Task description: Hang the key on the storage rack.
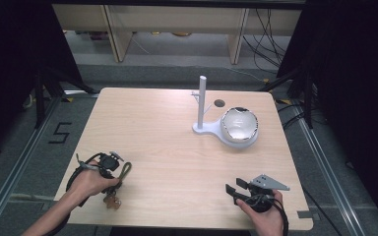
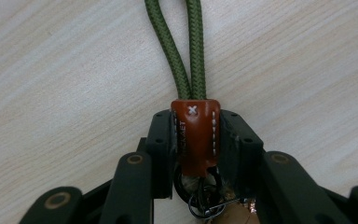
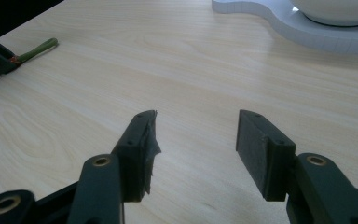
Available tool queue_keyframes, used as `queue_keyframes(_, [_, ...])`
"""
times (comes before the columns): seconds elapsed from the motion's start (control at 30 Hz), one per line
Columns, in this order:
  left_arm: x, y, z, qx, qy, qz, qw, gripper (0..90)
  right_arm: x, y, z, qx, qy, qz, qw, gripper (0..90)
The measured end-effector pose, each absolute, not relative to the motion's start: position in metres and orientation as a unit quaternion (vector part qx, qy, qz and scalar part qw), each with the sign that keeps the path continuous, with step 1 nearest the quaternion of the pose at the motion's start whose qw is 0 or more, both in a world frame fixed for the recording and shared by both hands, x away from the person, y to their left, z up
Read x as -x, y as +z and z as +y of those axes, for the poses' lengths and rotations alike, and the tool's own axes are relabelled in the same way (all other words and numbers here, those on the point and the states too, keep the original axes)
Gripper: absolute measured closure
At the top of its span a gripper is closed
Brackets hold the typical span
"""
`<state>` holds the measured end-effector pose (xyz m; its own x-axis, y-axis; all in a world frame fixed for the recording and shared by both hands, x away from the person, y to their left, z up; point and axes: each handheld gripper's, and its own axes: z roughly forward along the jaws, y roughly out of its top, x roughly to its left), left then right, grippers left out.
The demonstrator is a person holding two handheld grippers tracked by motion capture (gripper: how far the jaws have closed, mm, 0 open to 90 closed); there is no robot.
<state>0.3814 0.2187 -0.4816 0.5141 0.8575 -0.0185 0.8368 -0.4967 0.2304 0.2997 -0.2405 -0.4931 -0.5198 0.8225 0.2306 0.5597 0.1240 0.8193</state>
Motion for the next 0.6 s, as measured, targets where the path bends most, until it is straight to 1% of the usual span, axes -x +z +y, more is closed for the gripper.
queue_keyframes(0.03, [-0.380, -0.483, 0.218, -0.860, 0.054, 0.494, 0.114, 67.4, -0.300, -0.494, -0.241, -0.467, 0.466, 0.737, 0.144, 48.4])
queue_keyframes(0.1, [-0.379, -0.482, 0.218, -0.864, 0.058, 0.487, 0.111, 68.1, -0.300, -0.494, -0.241, -0.466, 0.465, 0.738, 0.151, 48.4])
queue_keyframes(0.13, [-0.379, -0.482, 0.219, -0.869, 0.055, 0.479, 0.106, 68.4, -0.298, -0.493, -0.239, -0.481, 0.464, 0.731, 0.136, 48.4])
queue_keyframes(0.17, [-0.379, -0.483, 0.220, -0.869, 0.063, 0.476, 0.118, 68.7, -0.298, -0.493, -0.239, -0.481, 0.465, 0.731, 0.136, 48.5])
queue_keyframes(0.27, [-0.379, -0.483, 0.224, -0.873, 0.061, 0.467, 0.128, 69.4, -0.297, -0.494, -0.239, -0.482, 0.470, 0.727, 0.134, 48.5])
queue_keyframes(0.3, [-0.377, -0.483, 0.224, -0.864, 0.057, 0.482, 0.136, 69.4, -0.298, -0.494, -0.239, -0.480, 0.470, 0.728, 0.137, 48.6])
queue_keyframes(0.4, [-0.377, -0.483, 0.229, -0.871, 0.060, 0.466, 0.145, 69.8, -0.297, -0.492, -0.241, -0.481, 0.465, 0.730, 0.138, 48.6])
queue_keyframes(0.53, [-0.373, -0.484, 0.232, -0.868, 0.061, 0.468, 0.156, 70.1, -0.297, -0.492, -0.241, -0.480, 0.467, 0.729, 0.139, 48.6])
queue_keyframes(0.57, [-0.372, -0.485, 0.234, -0.865, 0.062, 0.468, 0.171, 70.1, -0.298, -0.493, -0.241, -0.476, 0.468, 0.731, 0.143, 48.6])
queue_keyframes(0.6, [-0.372, -0.484, 0.235, -0.865, 0.059, 0.467, 0.171, 70.3, -0.299, -0.493, -0.242, -0.467, 0.470, 0.734, 0.151, 48.6])
